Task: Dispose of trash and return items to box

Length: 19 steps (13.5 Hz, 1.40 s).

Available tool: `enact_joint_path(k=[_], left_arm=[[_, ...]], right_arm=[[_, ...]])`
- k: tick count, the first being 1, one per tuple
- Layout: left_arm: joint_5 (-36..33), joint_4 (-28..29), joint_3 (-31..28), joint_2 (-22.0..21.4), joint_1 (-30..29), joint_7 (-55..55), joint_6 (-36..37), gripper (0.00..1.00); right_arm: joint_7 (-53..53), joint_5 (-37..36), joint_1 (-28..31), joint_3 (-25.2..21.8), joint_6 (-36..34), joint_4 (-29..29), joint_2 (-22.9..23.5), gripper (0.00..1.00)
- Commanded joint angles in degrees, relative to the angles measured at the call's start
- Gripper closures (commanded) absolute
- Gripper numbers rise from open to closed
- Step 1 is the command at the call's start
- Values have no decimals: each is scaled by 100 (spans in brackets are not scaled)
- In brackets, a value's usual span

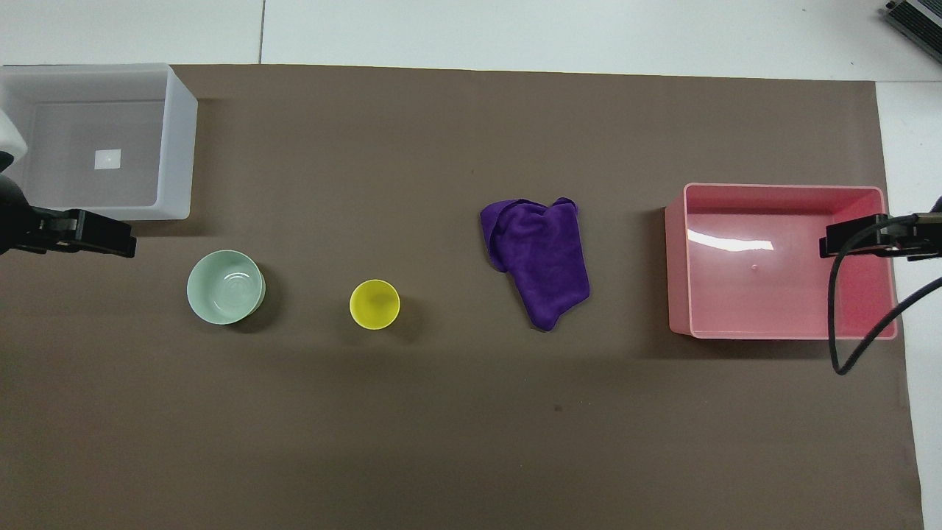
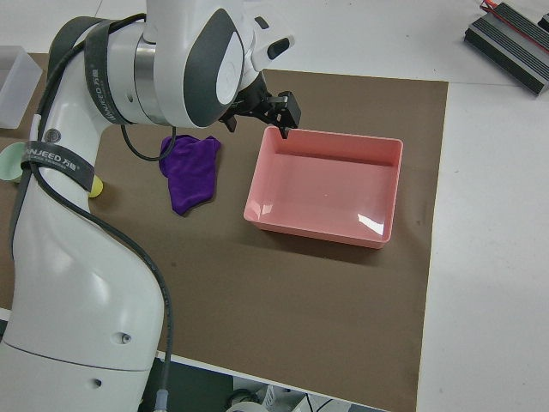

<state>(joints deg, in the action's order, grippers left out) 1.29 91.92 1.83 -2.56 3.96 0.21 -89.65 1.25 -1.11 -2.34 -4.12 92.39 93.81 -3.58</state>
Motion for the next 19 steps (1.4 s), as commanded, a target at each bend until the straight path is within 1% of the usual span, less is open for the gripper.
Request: enact_joint_path(k=[1, 4, 6, 9, 14, 17, 19], left_arm=[[-103, 80, 19, -78, 25, 14, 9, 0], [-103, 80, 11, -87, 8, 5, 35, 0], [-103, 80, 10, -87, -18, 5, 27, 0], [-112, 80, 19, -87, 43, -4, 44, 0], [-112, 186, 10, -148, -18, 5, -26, 0], [-112, 195, 10, -157, -18, 22, 9, 0], [-112, 212, 10, -166, -27, 75, -70, 0]], right_arm=[[95, -3, 111, 51, 130, 68, -19, 0], [104, -3, 102, 51, 148, 76, -19, 0], [95, -3, 102, 51, 279, 120, -19, 0], [69, -3, 111, 51, 69, 103, -46, 0], [104, 5, 120, 16, 139, 24, -55, 0], [69, 14, 198, -1, 86, 120, -125, 0], [104, 5, 190, -1, 183, 164, -108, 0]])
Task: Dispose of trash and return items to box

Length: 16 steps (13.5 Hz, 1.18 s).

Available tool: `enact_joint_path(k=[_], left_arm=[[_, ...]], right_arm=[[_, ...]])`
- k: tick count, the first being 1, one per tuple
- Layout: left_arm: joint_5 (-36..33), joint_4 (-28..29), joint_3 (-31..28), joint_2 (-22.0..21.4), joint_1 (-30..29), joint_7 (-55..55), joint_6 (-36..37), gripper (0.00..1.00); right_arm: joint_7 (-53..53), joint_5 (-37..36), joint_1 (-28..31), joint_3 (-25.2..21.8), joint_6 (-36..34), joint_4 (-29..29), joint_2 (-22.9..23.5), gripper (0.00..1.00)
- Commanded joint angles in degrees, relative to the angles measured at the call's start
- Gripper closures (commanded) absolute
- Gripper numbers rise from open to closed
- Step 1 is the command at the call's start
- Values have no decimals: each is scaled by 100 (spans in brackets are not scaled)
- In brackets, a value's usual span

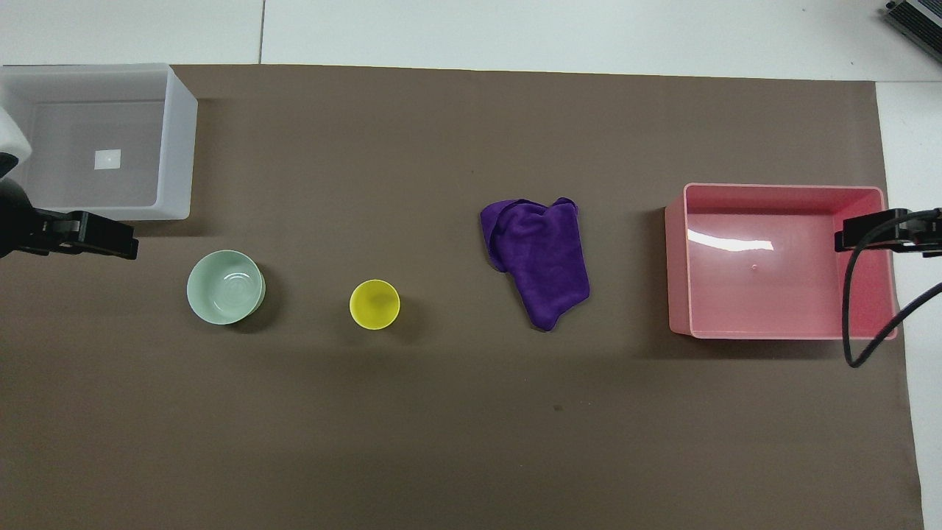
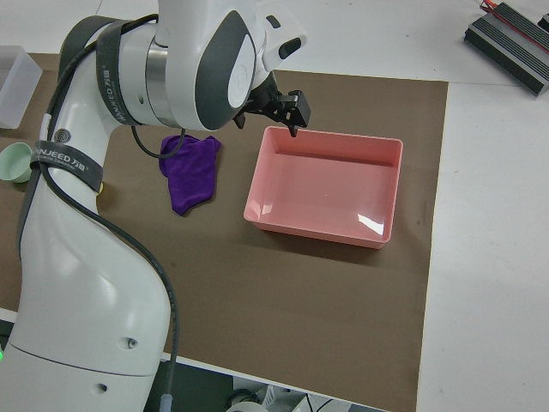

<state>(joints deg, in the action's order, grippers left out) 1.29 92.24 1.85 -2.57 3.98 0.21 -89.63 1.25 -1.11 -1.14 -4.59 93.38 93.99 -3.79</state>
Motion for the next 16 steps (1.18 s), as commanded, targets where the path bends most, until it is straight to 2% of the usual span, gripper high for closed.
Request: enact_joint_path(k=[1, 5, 7, 11, 13, 16], left_arm=[[-111, 302, -1, -200, -38, 75, -255, 0], [-111, 804, 8, -376, -55, 66, -889, 0], [-111, 822, -1, -306, -99, 232, -1012, 0], [-111, 1234, -1, -25, -301, 444, -1811, 0], [-103, 1628, 8, 46, -407, 488, -2197, 0], [-94, 2717, 8, 98, -346, 515, -3548, 0]], right_arm=[[138, 5, 70, 37, 67, 128, -70, 0], [349, -21, 79, 37, -39, 128, -78, 0], [350, -91, 88, 37, -65, 119, -69, 0], [306, -13, 123, 37, -4, 146, -87, 0], [227, -12, 132, 37, -91, 155, -87, 0], [235, -21, -9, 107, -13, 216, -26, 0]])
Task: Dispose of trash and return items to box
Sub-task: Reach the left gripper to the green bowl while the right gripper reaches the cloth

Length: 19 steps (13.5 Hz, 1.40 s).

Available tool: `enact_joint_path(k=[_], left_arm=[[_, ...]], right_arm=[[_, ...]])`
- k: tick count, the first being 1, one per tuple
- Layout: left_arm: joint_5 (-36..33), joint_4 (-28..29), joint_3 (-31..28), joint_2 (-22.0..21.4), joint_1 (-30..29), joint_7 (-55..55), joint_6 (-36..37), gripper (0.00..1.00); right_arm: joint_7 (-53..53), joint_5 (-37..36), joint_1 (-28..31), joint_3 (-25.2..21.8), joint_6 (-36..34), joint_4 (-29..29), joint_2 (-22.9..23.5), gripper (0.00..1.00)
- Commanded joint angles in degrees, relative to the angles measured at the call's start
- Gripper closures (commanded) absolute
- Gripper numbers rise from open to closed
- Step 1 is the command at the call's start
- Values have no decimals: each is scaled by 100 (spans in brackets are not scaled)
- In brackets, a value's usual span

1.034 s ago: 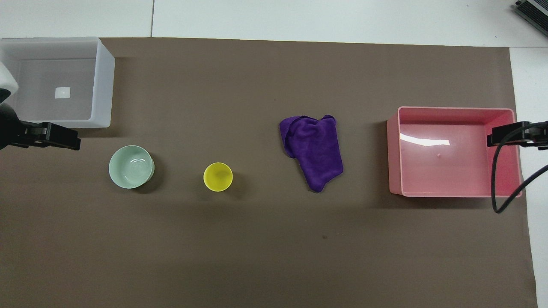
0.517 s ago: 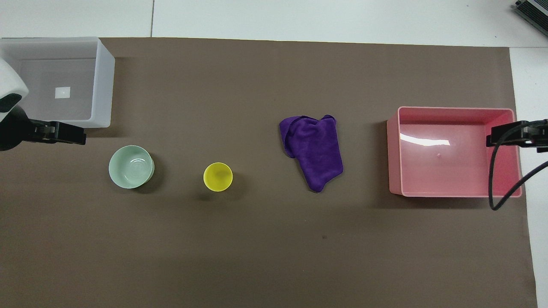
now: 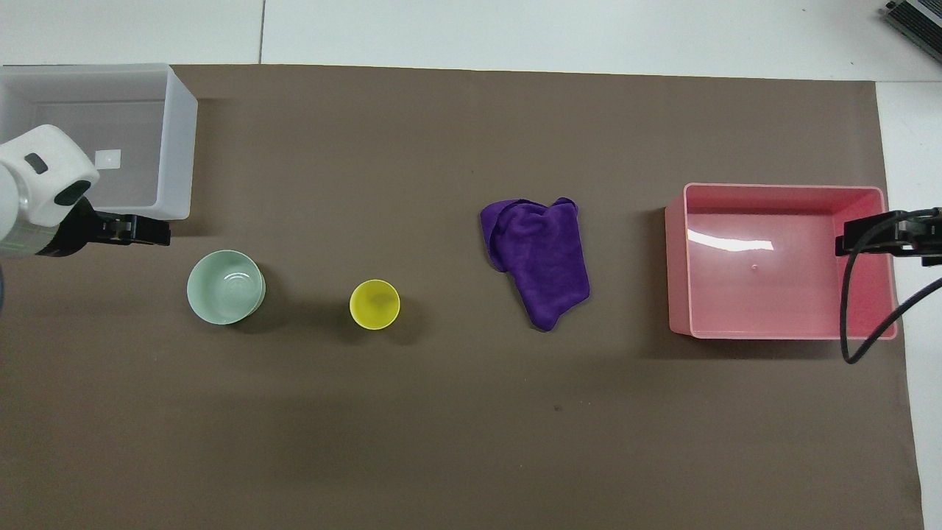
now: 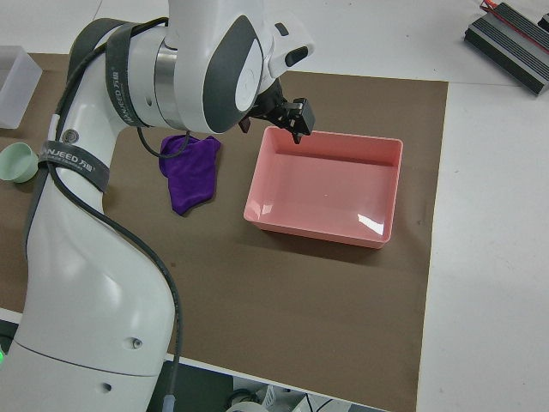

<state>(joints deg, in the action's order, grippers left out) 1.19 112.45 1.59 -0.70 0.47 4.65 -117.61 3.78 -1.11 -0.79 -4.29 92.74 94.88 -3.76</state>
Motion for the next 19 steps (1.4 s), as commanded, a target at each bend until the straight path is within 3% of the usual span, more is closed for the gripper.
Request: enact_joint_path(k=[1, 3, 7, 11, 13, 14, 17, 19], left_arm=[[-84, 864, 35, 42, 41, 63, -1059, 0], [-84, 954, 35, 297, 6, 71, -1386, 0], [-84, 1770, 35, 368, 23, 71, -2326, 0], [-84, 1824, 35, 606, 32, 71, -2416, 25], [-84, 1850, 35, 588, 41, 63, -2346, 78], [-84, 1859, 35, 571, 32, 71, -2328, 100], [-84, 1772, 52, 501, 41, 71, -2118, 100], [-84, 1343, 52, 456, 32, 80, -1610, 100]], right_arm=[[78, -12, -227, 86, 234, 162, 32, 0], [263, 5, -500, 94, 681, 171, 313, 0], [553, 5, -1282, 95, 1412, 180, 875, 0], [800, 198, -1644, 103, 2228, 223, 1368, 0], [913, 234, -1924, 103, 2791, 355, 1709, 0], [1201, 234, -2021, 103, 3019, 347, 1938, 0], [1503, 234, -2364, 103, 3504, 347, 2369, 0], [1608, 234, -2514, 103, 3960, 451, 2677, 0]])
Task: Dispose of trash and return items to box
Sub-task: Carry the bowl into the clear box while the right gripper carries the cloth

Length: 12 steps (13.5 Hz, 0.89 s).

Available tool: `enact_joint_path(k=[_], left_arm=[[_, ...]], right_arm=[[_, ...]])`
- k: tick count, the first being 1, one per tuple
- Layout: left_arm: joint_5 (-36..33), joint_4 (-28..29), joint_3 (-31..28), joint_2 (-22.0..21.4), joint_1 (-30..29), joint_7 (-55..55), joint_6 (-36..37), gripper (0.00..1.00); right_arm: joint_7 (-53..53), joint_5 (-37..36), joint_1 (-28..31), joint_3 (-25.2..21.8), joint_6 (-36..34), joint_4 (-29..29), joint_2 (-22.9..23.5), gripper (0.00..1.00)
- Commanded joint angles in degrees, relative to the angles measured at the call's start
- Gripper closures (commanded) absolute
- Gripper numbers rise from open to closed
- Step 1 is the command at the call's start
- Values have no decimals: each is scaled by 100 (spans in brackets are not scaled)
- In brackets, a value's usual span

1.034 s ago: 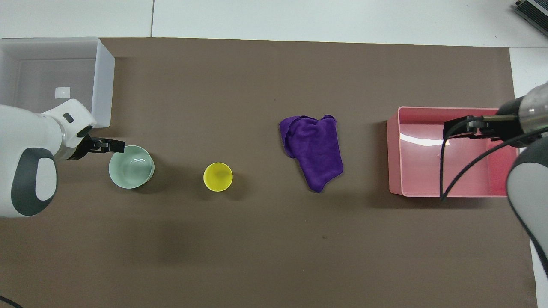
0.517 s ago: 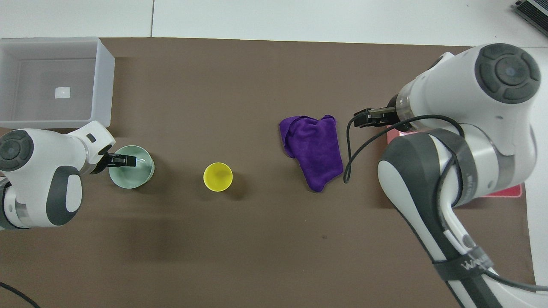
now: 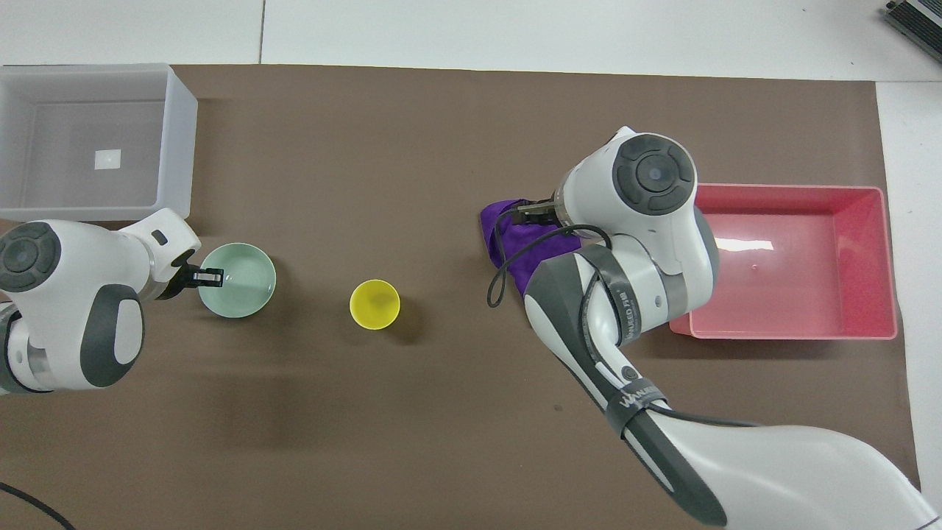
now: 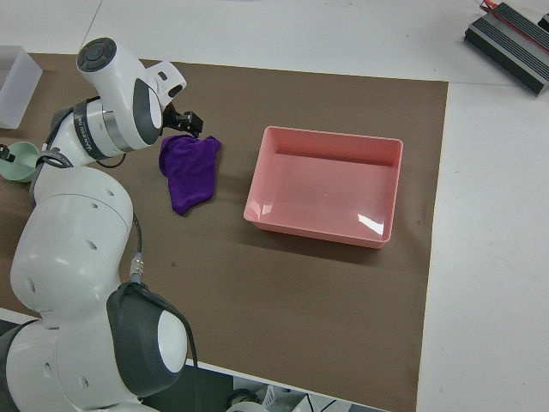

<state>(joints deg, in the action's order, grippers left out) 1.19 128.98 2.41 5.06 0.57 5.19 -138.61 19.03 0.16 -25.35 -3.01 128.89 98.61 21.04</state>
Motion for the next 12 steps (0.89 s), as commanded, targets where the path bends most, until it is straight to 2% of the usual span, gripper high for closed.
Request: enact_joint_path(k=[1, 3, 5, 8, 10, 11, 12], left_arm=[[-84, -556, -30, -128, 5, 34, 780, 100], [-49, -1257, -30, -59, -48, 139, 1333, 100], [-40, -1900, -48, 186, -65, 219, 1538, 100], [-101, -2210, -56, 363, -250, 210, 1276, 100], [-84, -2691, -48, 669, -539, 202, 1020, 100], [-84, -3164, -56, 889, -592, 202, 1020, 100], [-119, -3438, -56, 1126, -732, 210, 1011, 100]], right_arm=[[92, 98, -58, -24, 652, 175, 312, 0], [31, 37, -84, -24, 1032, 552, 375, 0], [101, 28, -180, -24, 1601, 834, 462, 0], [101, 28, -207, -33, 1648, 958, 445, 0], [75, 2, -207, -33, 1631, 1081, 410, 0], [57, 1, -181, -33, 1605, 1082, 410, 24], [57, 1, -154, -33, 1544, 1082, 410, 59]])
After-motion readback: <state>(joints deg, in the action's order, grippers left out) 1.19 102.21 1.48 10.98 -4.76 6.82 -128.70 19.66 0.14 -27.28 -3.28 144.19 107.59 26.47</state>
